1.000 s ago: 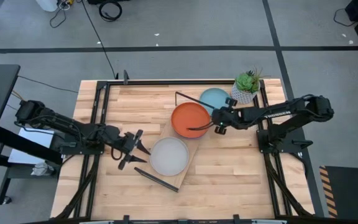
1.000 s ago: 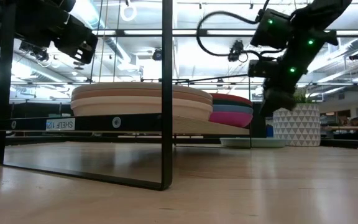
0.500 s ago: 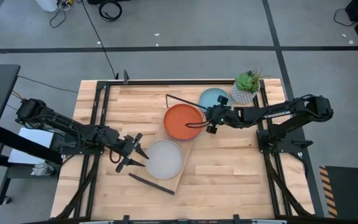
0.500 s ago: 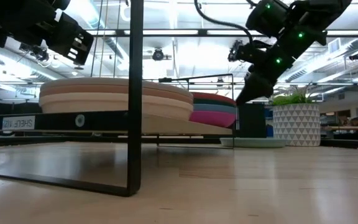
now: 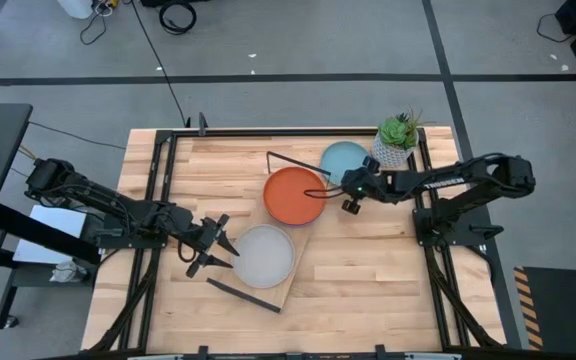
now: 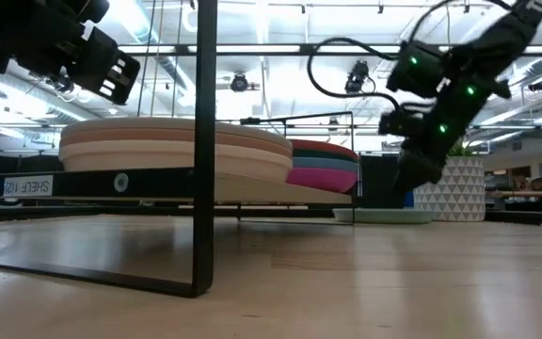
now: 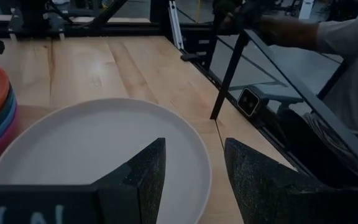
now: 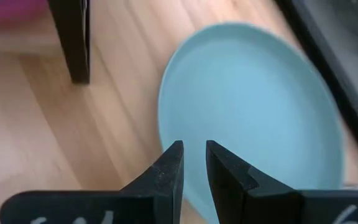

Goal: Place and stack plates onto a shelf
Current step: Stack the light blue plate on top of the white plate on the shelf

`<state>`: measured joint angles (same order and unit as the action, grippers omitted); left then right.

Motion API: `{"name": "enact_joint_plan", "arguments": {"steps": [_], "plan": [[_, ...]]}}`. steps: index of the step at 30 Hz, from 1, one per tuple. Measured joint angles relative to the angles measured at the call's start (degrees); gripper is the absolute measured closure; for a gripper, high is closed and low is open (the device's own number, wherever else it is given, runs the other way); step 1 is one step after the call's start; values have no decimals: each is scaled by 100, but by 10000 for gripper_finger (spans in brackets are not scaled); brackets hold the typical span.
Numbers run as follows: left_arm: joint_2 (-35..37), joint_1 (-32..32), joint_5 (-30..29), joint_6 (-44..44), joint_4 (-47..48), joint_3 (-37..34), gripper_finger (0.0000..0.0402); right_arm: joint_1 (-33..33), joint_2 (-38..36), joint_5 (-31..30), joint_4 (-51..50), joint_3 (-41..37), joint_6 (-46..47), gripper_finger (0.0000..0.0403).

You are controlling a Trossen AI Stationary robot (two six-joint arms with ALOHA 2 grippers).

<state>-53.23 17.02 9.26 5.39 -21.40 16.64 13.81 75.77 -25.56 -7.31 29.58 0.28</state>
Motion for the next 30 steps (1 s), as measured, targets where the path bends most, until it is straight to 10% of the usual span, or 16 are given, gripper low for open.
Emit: {"name": "enact_joint_plan", "arguments": {"steps": [30], "plan": [[0,-184,-69,-7,18,0,230,290,0,1125,865,-653,115,221]]}}
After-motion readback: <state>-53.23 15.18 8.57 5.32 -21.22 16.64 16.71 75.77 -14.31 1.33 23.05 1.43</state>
